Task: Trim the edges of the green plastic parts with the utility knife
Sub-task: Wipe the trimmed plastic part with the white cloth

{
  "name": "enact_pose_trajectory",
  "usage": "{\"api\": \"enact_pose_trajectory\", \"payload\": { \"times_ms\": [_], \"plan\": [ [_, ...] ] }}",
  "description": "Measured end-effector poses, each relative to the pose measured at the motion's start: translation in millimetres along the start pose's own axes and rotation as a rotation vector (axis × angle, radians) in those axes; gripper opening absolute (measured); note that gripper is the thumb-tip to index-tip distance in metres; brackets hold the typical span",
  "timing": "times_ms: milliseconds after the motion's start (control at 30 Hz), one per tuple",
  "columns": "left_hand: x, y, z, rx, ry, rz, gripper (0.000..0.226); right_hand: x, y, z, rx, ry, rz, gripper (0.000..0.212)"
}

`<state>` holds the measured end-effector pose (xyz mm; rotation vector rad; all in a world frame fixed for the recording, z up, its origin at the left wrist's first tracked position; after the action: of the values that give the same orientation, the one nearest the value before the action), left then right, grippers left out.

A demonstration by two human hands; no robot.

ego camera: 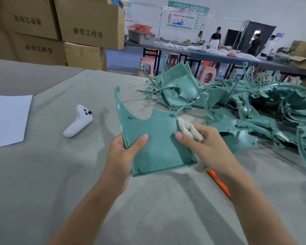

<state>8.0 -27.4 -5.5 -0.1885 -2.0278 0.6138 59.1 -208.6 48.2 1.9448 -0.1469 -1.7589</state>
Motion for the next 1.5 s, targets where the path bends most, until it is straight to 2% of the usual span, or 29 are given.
{"api": "enact_pose_trajectory", "payload": {
  "times_ms": [67, 167, 300, 400, 533, 633, 700, 767, 833, 900, 967, 1033, 1067, 1133, 1167, 1233, 1300, 1400, 1500],
  "plan": [
    [0, -1, -1, 0.001, 0.001, 0.042, 0.026, 4, -1, -5, 0.121, 0.026, -0.073, 0.024],
    [4, -3, -4, -0.022, -0.008, 0.138, 0.032, 20, 16, -13, 0.298, -0.081, -0.322, 0.023],
    [4, 9, -10, 0.077, -0.022, 0.130, 0.030, 32, 46, -16, 0.460, -0.127, -0.587, 0.021],
    [5, 13, -9, 0.103, -0.056, -0.009, 0.028, 34, 56, -18, 0.453, -0.129, -0.598, 0.017],
    [9, 11, -3, 0.127, -0.089, -0.263, 0.031, 28, 58, -19, 0.330, -0.112, -0.603, 0.015],
    [15, 15, 0, 0.185, -0.137, -0.457, 0.044, 18, 58, -19, 0.249, -0.073, -0.572, 0.015],
    [28, 10, 0, 0.142, -0.319, -0.660, 0.060, 11, 57, -20, 0.145, -0.051, -0.526, 0.013],
    [45, 2, 2, 0.087, -0.574, -0.904, 0.086, 5, 51, -20, -0.019, -0.041, -0.446, 0.009],
    [62, -11, 9, 0.056, -0.815, -1.102, 0.095, -1, 43, -16, -0.185, -0.035, -0.375, 0.006],
    [78, -26, 18, 0.036, -1.018, -1.252, 0.082, -6, 37, -10, -0.324, -0.028, -0.337, 0.011],
    [92, -40, 25, 0.019, -1.189, -1.343, 0.049, -13, 37, -7, -0.355, -0.022, -0.294, 0.012],
    [101, -50, 23, -0.047, -1.305, -1.371, 0.016, -24, 46, -8, -0.198, 0.043, -0.125, 0.021],
    [105, -53, 21, -0.083, -1.334, -1.375, 0.019, -31, 55, -8, -0.047, 0.109, 0.013, 0.027],
    [110, -57, 13, -0.169, -1.310, -1.393, 0.032, -59, 70, 6, 0.293, 0.325, 0.261, 0.024],
    [112, -57, 9, -0.203, -1.271, -1.408, 0.034, -74, 70, 20, 0.368, 0.473, 0.325, 0.022],
    [113, -56, 2, -0.276, -1.173, -1.413, 0.031, -93, 58, 45, 0.306, 0.697, 0.394, 0.028],
    [113, -52, -2, -0.354, -1.090, -1.404, 0.027, -97, 41, 63, 0.161, 0.798, 0.499, 0.034],
    [111, -47, -1, -0.407, -1.000, -1.436, 0.028, -87, 26, 72, -0.028, 0.803, 0.561, 0.047],
    [112, -40, 3, -0.394, -0.943, -1.349, 0.029, -75, 25, 76, -0.117, 0.810, 0.599, 0.059]
  ]
}}
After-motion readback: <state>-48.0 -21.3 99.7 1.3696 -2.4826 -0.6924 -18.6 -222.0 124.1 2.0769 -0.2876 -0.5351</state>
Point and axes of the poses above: each hand's wrist, its own z-axis away from the middle knuckle, its own y-axis out of the back of the hand, x = y × z, the point moved 7 cm from there along -z, towards the middle knuckle, and after that the axes turned 14 degrees about -y, right-handed, at the moved point
